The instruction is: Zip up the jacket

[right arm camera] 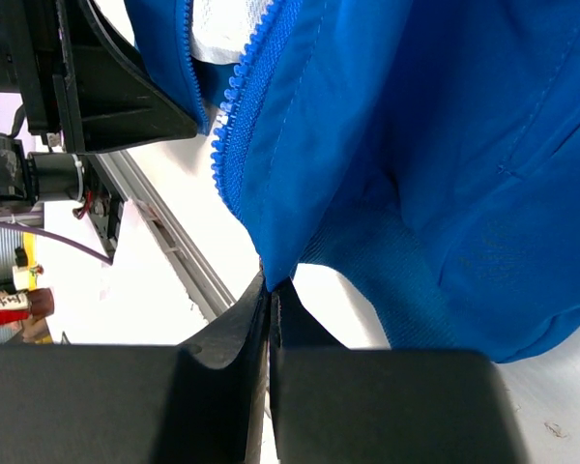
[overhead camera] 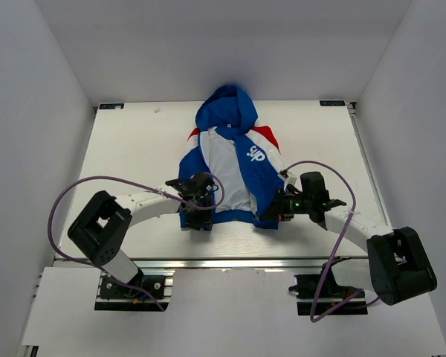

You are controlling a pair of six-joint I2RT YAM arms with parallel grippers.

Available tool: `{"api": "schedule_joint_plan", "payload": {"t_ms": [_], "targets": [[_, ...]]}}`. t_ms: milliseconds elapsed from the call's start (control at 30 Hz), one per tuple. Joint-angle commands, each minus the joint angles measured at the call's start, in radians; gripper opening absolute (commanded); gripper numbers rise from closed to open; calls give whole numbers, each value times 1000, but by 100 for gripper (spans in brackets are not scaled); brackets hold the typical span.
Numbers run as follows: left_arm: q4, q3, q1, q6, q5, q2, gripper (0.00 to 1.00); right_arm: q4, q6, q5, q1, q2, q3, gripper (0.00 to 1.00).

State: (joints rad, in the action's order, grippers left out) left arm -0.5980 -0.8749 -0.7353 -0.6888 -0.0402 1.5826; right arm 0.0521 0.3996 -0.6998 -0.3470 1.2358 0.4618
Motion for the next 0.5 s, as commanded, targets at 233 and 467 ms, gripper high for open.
{"api": "schedule_joint_plan", "payload": {"t_ms": [233, 467], "targets": [[21, -19, -3, -15, 17, -4, 36, -1, -24, 13, 3, -16, 0, 0], [43, -24, -3, 9, -15, -3, 0, 0, -31, 8, 3, -12, -3, 0]]}}
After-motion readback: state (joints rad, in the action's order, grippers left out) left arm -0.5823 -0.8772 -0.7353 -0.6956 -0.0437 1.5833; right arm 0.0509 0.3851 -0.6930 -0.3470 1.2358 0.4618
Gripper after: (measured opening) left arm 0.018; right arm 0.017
